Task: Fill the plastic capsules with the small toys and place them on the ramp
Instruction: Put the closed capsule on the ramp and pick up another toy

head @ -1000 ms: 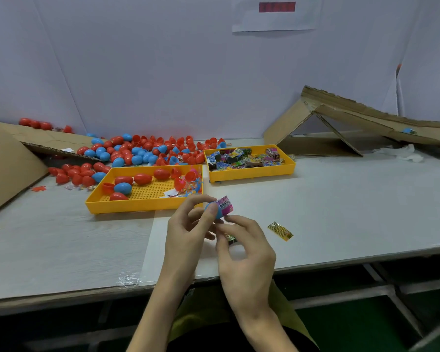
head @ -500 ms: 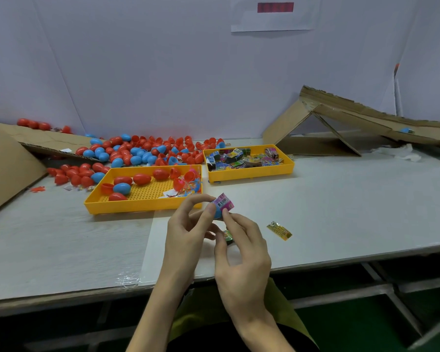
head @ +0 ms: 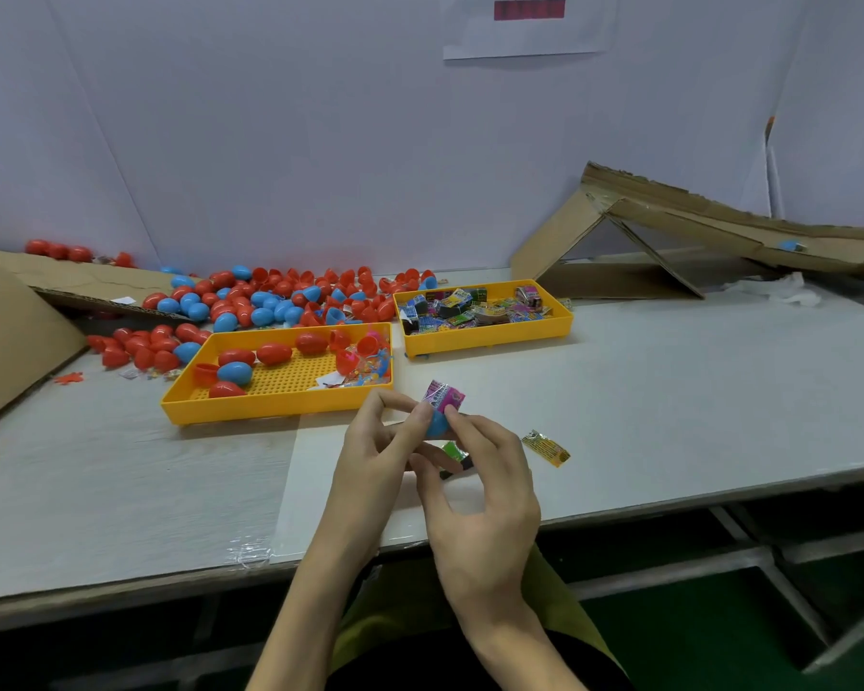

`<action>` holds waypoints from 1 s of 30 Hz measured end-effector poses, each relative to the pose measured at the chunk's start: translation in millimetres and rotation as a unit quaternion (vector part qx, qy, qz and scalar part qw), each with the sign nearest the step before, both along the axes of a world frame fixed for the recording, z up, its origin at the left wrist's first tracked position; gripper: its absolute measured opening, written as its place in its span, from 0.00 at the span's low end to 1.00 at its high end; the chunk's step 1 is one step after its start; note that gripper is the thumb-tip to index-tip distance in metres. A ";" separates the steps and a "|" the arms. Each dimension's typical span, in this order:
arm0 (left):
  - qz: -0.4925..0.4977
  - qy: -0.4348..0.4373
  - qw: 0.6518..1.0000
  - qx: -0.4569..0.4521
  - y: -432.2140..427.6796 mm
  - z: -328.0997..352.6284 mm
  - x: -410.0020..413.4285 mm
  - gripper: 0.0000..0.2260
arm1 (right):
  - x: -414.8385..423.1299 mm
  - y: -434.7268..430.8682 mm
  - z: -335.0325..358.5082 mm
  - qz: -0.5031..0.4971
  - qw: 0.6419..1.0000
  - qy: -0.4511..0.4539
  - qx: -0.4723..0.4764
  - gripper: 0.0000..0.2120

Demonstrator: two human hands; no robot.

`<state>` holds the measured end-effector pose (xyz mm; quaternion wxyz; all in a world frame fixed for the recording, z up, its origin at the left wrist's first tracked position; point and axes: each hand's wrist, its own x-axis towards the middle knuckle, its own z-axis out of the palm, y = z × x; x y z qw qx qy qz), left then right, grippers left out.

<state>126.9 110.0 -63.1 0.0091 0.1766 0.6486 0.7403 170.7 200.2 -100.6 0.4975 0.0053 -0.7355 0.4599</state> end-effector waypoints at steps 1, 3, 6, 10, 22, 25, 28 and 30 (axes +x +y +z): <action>-0.005 -0.001 1.000 -0.007 -0.1 -0.6 -0.7 0.15 | -0.1 0.6 -0.5 -0.003 1.000 0.005 -0.007 0.22; -0.012 -0.004 1.000 -0.013 -0.4 -0.9 -1.7 0.16 | -0.1 1.1 -0.7 -0.003 1.000 0.016 -0.023 0.21; -0.017 -0.017 1.000 -0.003 -0.4 -0.2 -2.0 0.18 | 1.1 1.0 1.5 0.001 0.999 0.028 -0.041 0.19; -0.013 -0.016 1.000 -0.004 -1.0 0.1 -2.2 0.21 | 2.1 1.3 3.4 0.009 0.999 0.026 -0.033 0.19; -0.036 0.010 0.999 -0.026 -1.8 -2.6 -3.6 0.07 | 2.3 4.0 -2.6 0.018 0.996 0.053 -0.066 0.15; -0.040 0.009 0.999 -0.029 -2.3 -2.8 -3.7 0.09 | 2.4 5.4 -3.1 0.037 0.995 0.056 -0.078 0.14; -0.041 0.008 0.999 -0.025 -2.1 -3.7 -4.0 0.14 | 2.6 6.7 -0.4 0.043 0.995 0.060 -0.069 0.15; -0.042 0.006 0.999 -0.019 -2.3 -3.2 -3.3 0.15 | 2.3 6.9 1.6 0.042 0.995 0.051 -0.072 0.18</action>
